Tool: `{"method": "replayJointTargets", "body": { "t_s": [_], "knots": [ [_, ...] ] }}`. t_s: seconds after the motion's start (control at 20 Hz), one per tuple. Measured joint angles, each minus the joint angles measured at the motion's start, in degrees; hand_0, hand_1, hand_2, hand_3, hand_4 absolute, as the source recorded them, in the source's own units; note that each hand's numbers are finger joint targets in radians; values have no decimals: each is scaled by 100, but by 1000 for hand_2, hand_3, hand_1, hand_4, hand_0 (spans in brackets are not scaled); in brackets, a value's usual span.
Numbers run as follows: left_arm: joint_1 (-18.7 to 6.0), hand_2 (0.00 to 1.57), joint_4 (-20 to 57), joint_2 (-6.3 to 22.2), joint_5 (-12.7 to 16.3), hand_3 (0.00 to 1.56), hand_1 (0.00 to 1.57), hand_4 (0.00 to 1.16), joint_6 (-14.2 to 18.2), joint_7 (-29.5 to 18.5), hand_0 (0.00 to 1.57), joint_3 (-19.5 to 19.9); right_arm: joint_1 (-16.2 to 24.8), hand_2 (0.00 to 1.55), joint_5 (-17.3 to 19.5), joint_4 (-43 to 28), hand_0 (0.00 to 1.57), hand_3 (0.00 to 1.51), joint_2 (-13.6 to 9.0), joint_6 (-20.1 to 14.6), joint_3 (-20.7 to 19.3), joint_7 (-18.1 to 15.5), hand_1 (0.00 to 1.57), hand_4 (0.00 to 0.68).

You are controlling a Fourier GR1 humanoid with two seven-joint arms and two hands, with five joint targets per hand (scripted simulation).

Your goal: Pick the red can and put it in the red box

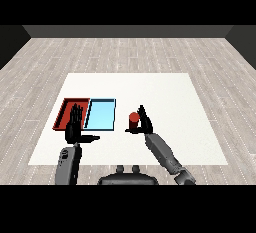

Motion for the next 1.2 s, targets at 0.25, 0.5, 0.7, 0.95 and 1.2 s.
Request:
{"method": "replayJointTargets", "body": {
  "t_s": [0.25, 0.5, 0.7, 0.95, 1.2],
  "knots": [
    [-8, 0, 22, -7, 29, 0, 0, 0, -29, 21, 0, -7, -280, 0, -296, 196, 0, 0, 9, -89, 116, 23, 0, 0],
    [85, 0, 43, 3, 43, 0, 0, 0, -77, -71, 0, 24, -483, 0, -675, 347, 0, 0, 11, -285, 507, -64, 0, 0],
    [75, 0, 31, -23, 70, 0, 0, 0, -77, -72, 0, 16, -630, 0, -828, 472, 0, 0, 11, -328, 635, -112, 0, 0],
    [15, 0, 214, 21, 112, 0, 0, 0, -101, -199, 0, 45, -819, 0, -895, 684, 0, 0, 12, -335, 616, 6, 0, 0],
    [26, 0, -69, -17, 109, 0, 0, 0, -11, 24, 0, -37, -1014, 1412, -1090, 1036, 1396, 1369, 2, -377, 690, -1, 1396, 293]
  ]
}}
